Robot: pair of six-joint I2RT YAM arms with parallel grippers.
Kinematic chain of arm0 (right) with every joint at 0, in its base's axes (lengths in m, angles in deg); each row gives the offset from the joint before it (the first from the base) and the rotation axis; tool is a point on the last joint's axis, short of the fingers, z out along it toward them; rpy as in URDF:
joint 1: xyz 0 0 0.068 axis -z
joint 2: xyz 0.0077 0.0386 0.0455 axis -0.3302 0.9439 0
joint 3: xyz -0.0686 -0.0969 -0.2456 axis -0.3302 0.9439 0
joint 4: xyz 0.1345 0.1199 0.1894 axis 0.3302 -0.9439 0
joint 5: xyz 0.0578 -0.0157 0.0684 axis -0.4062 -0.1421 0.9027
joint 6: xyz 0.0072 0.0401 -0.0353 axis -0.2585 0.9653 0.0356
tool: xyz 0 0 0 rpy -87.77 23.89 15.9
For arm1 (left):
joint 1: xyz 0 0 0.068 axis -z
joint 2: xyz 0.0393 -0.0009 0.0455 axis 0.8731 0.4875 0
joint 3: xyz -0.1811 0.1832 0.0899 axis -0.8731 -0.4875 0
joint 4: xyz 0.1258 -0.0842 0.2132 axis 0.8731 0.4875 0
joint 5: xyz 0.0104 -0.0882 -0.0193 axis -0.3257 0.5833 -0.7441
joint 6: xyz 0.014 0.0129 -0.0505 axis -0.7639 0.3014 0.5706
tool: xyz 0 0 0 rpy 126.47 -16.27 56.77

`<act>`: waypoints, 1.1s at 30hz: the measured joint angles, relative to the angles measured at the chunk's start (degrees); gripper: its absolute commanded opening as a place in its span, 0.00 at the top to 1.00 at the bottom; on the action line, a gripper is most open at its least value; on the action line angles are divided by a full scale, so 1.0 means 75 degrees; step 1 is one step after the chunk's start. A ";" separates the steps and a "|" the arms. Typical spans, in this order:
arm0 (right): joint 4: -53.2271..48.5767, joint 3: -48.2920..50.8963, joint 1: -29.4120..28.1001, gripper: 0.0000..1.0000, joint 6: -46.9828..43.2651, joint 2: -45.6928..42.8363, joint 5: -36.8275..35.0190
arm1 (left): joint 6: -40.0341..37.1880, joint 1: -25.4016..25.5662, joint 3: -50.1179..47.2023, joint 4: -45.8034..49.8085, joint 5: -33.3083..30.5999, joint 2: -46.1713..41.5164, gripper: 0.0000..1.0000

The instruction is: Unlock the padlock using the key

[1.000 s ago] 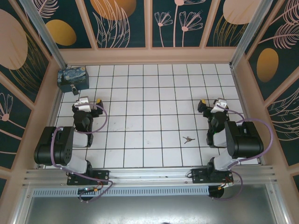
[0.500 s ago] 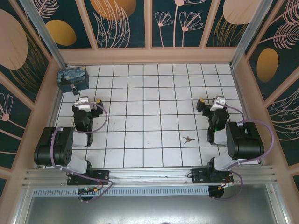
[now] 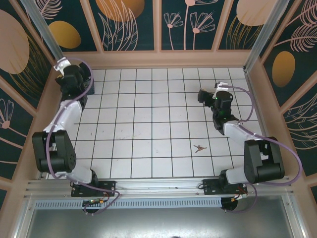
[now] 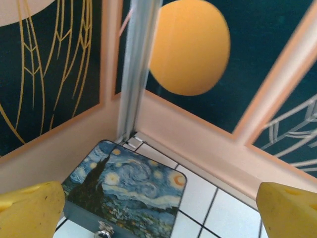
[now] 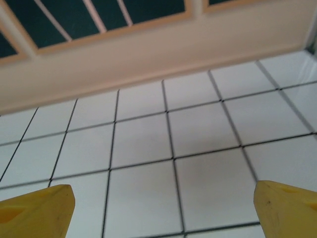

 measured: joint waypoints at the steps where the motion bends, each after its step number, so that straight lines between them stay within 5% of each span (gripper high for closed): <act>1: -0.0122 0.0000 -0.0137 0.07 0.0050 0.0000 0.0041 | 0.0108 -0.0096 0.0411 0.0329 -0.0023 0.0312 0.01; 16: -0.0950 -0.0204 -0.2244 0.08 0.0437 -0.0449 0.1014 | 0.0868 -0.1565 0.7443 0.4132 0.0822 0.5919 0.03; 33: -0.0956 -0.0020 -0.3593 0.09 0.0726 -0.0172 0.1737 | 0.1411 -0.2530 0.8740 0.4698 0.2897 0.7297 0.05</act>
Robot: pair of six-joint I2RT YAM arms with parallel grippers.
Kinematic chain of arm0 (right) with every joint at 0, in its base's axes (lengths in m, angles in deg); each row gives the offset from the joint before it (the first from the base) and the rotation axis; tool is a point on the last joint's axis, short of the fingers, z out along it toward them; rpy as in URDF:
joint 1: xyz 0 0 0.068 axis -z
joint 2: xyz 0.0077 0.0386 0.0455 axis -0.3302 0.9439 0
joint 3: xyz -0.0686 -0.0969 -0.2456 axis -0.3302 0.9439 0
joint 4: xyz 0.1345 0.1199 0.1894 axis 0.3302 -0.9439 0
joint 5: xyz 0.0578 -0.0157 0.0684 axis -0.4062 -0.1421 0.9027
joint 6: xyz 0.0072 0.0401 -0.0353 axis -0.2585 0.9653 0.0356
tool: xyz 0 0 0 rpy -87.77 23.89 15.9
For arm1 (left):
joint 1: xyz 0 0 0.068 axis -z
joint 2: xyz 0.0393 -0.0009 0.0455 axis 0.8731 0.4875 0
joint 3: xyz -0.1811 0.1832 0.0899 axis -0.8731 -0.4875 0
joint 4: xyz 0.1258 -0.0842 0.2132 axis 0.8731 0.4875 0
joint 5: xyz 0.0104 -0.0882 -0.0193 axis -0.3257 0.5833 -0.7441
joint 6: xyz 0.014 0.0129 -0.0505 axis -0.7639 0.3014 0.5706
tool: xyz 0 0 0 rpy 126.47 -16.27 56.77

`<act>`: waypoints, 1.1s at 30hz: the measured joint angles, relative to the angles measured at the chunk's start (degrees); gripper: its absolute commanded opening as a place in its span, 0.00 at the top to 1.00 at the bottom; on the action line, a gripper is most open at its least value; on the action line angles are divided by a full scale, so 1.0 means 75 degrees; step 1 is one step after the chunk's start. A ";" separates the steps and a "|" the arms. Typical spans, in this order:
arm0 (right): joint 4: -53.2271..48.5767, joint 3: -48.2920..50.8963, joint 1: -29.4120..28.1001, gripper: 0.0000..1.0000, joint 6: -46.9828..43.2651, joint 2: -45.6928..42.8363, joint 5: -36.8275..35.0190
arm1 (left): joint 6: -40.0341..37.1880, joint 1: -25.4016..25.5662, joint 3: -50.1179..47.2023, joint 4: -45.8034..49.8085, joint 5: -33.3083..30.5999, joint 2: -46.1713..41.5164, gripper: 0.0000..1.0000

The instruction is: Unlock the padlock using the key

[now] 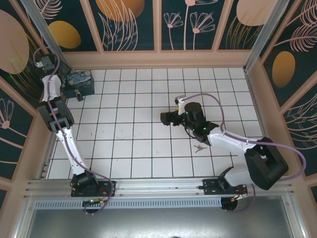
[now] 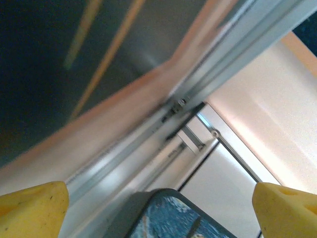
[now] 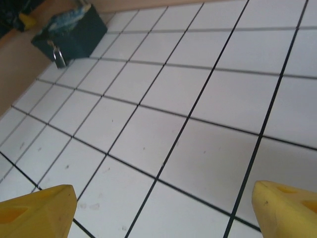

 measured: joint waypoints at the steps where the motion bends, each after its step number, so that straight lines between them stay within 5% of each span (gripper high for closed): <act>1: -0.0017 -0.0009 -0.0050 0.09 0.0000 0.0096 0.0015 | 0.0038 -0.0009 0.0017 -0.0003 0.0201 0.0055 0.06; 10: -0.0344 -0.0338 -0.0440 0.09 0.0076 0.0335 0.0134 | 0.0469 -0.0099 0.0388 -0.0102 0.1990 0.0746 0.12; 18: -0.0478 -0.0382 -0.0455 0.09 0.0114 -0.0052 0.0122 | 0.0125 0.0128 -0.0828 -0.0670 0.2914 0.0254 0.16; 24: -0.0699 -0.0382 -0.0455 0.08 0.0114 -0.0609 0.0044 | -0.0632 0.1037 -0.1821 -0.0647 0.3238 -0.0379 0.18; 33: -0.1142 -0.0364 -0.0294 0.07 0.0294 -0.1256 -0.0402 | -0.0093 0.2920 -0.6100 -0.1950 0.3366 -0.2882 0.09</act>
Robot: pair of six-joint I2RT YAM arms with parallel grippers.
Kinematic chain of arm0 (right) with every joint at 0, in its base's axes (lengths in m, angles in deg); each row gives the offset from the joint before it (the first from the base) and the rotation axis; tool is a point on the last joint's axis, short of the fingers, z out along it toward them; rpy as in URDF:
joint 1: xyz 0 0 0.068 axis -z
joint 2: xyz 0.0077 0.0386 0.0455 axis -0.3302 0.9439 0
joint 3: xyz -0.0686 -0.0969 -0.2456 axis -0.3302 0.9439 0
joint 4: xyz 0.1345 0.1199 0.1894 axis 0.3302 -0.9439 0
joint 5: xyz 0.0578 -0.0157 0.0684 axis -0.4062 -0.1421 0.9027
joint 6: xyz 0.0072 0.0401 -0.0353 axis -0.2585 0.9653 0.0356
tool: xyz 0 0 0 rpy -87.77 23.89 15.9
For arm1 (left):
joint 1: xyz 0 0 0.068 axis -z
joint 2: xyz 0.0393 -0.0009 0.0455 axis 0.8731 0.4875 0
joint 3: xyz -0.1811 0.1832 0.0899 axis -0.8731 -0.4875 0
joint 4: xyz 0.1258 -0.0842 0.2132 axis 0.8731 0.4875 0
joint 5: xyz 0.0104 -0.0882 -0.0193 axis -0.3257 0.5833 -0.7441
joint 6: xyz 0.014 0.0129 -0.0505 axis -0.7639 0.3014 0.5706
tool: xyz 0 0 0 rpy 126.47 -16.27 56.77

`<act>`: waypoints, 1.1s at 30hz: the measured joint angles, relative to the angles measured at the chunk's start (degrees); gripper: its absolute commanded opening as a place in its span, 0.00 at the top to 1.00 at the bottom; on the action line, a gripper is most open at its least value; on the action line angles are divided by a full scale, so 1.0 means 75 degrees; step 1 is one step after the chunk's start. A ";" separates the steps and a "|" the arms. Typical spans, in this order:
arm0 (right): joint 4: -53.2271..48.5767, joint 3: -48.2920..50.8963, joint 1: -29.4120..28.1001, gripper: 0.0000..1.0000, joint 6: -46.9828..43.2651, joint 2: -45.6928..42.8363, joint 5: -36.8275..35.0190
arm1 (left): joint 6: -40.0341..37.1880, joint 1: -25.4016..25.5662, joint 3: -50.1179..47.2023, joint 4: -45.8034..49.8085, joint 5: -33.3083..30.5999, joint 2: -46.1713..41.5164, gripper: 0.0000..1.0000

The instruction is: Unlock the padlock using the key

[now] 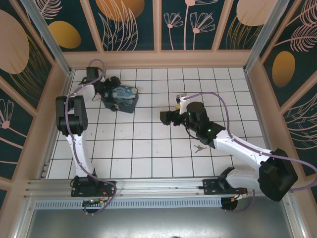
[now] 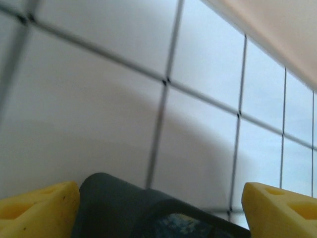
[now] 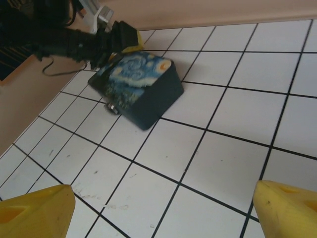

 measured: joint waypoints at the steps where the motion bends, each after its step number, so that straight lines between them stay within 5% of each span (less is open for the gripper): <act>1: -0.0055 0.0006 0.0090 0.08 0.0085 0.0029 0.0000 | 0.0157 0.0213 -0.0399 -0.0102 -0.0035 -0.0245 0.08; 8: -0.0411 -0.0052 0.0498 0.12 0.1087 0.1110 0.0297 | 0.0959 0.1399 -0.2430 -0.0481 -0.0571 -0.1836 0.10; 18: 0.0935 -0.0052 -0.0323 0.12 0.3127 0.2165 0.1271 | 0.0026 0.1422 -0.3876 0.0254 -0.0667 -0.4587 0.10; 33: 0.2145 -0.0679 -0.0356 0.14 0.4249 0.3622 0.1585 | -0.0682 0.1784 -0.4841 0.0589 -0.0050 -0.5336 0.10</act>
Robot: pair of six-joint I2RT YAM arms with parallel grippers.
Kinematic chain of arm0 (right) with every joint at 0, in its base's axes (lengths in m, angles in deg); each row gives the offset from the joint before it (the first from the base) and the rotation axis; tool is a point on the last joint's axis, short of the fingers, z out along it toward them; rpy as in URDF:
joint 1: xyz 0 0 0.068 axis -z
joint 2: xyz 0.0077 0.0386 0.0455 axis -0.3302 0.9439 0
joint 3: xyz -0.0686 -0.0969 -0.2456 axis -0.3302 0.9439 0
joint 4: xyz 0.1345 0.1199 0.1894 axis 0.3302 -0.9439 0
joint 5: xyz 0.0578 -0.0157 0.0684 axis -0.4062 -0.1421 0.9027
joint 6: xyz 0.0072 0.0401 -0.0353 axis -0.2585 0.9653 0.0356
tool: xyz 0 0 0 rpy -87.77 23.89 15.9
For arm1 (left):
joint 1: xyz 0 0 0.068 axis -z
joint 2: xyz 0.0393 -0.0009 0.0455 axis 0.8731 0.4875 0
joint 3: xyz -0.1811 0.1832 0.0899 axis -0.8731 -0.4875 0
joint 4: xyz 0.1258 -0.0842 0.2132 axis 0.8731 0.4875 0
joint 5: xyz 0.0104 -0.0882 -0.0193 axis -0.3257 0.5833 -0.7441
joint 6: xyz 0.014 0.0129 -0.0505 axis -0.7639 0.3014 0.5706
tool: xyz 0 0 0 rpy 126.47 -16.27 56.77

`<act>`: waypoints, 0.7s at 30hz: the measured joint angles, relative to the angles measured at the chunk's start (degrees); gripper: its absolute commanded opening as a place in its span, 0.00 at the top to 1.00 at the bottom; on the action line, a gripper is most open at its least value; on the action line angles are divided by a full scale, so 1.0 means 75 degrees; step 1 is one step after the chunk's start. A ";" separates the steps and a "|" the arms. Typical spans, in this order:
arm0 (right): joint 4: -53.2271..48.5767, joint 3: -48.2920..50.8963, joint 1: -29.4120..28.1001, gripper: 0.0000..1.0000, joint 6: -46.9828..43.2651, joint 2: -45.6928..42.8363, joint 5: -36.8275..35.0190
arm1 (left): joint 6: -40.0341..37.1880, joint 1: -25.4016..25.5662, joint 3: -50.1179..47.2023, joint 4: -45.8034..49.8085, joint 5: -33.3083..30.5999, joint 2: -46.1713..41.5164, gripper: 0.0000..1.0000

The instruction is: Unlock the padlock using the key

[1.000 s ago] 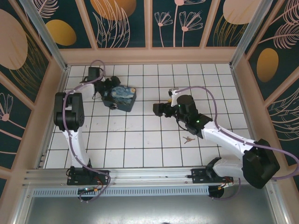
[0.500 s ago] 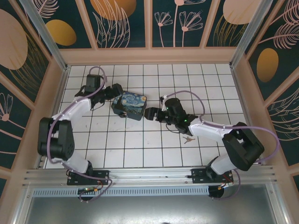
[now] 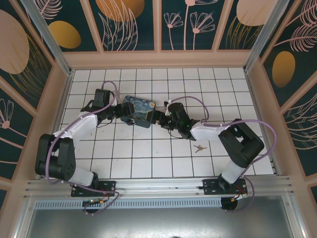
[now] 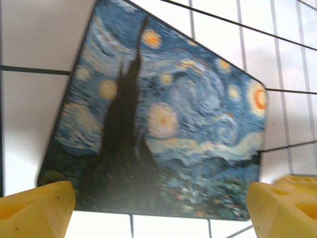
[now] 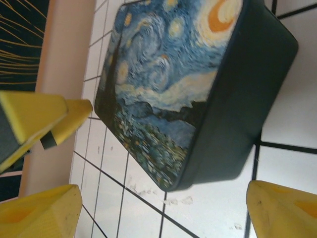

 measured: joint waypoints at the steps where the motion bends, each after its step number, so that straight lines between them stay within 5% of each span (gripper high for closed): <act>1: 0.0035 -0.0061 0.0000 0.14 0.0003 0.0035 -0.0003 | 0.0029 0.0000 0.0003 0.0020 0.0134 -0.0093 0.10; 11: 0.0099 -0.0533 0.0003 0.14 -0.0003 0.0361 0.0020 | -0.0606 -0.0017 0.1090 0.0851 -0.1326 0.0554 0.10; 21: -0.0020 -0.0930 0.0201 0.14 -0.0006 0.0933 0.0026 | -0.0860 0.0169 0.1014 0.0577 -0.0574 0.1288 0.14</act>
